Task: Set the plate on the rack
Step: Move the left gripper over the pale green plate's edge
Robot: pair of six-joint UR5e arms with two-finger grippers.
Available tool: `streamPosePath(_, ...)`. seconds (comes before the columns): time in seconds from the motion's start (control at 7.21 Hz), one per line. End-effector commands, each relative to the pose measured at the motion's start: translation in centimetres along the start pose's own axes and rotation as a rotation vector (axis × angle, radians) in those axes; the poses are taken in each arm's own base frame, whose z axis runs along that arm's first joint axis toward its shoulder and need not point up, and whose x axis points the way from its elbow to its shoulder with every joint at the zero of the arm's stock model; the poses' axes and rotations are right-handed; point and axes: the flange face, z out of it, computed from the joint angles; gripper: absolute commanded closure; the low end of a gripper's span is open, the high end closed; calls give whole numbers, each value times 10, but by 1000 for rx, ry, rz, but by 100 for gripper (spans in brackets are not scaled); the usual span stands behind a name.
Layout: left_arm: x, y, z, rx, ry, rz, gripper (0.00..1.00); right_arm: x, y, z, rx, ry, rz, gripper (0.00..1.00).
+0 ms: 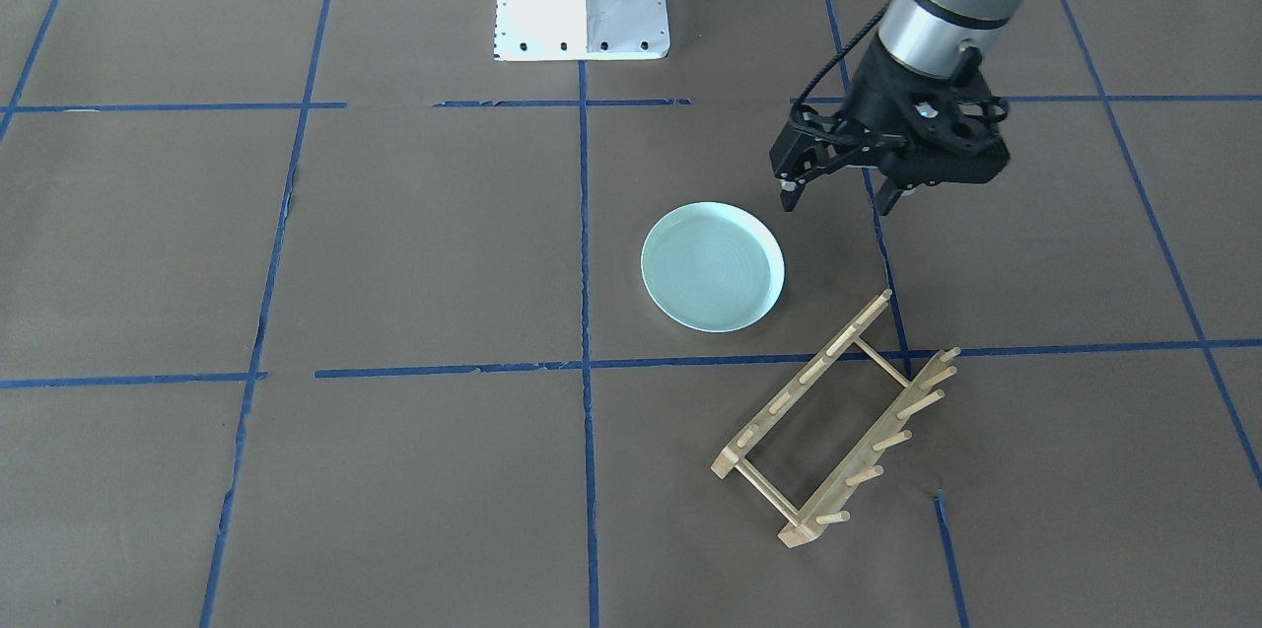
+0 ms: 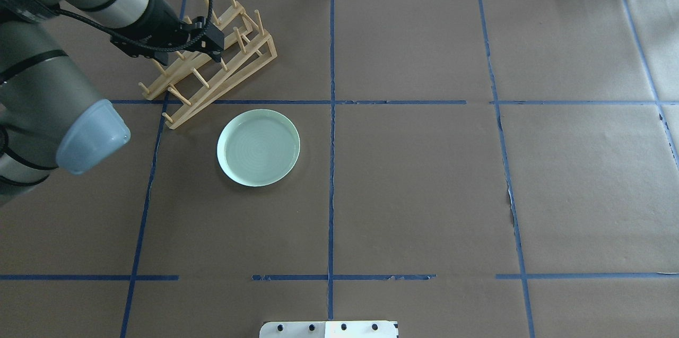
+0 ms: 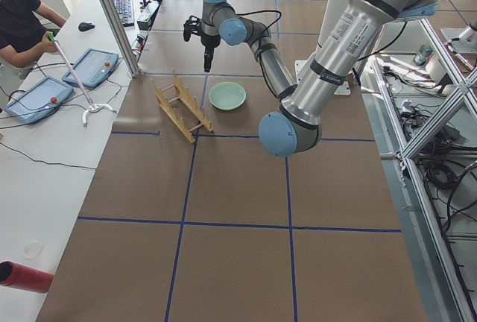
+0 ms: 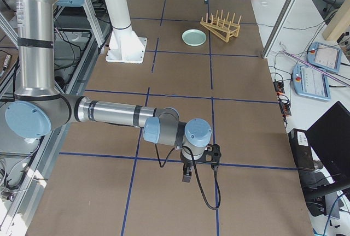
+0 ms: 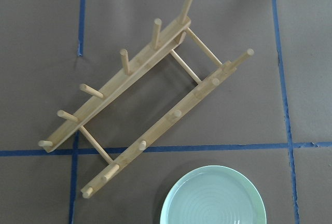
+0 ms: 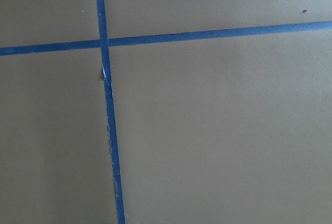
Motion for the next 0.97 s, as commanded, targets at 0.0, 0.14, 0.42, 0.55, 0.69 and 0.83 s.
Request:
streamPosePath(0.0,48,39,31,18,-24,17,0,0,0,0,0,0,0,0)
streamPosePath(0.14,52,49,58,19,-67,33,0,0,0,0,0,0,0,0)
streamPosePath(0.42,71,76,101,-5,-118,44,0,0,0,0,0,0,0,0)
streamPosePath(0.55,97,74,123,-12,-143,3,0,0,0,0,0,0,0,0)
streamPosePath(0.69,111,73,143,-22,-156,-27,0,0,0,0,0,0,0,0)
streamPosePath(0.83,116,84,156,-25,-129,-9,0,0,0,0,0,0,0,0)
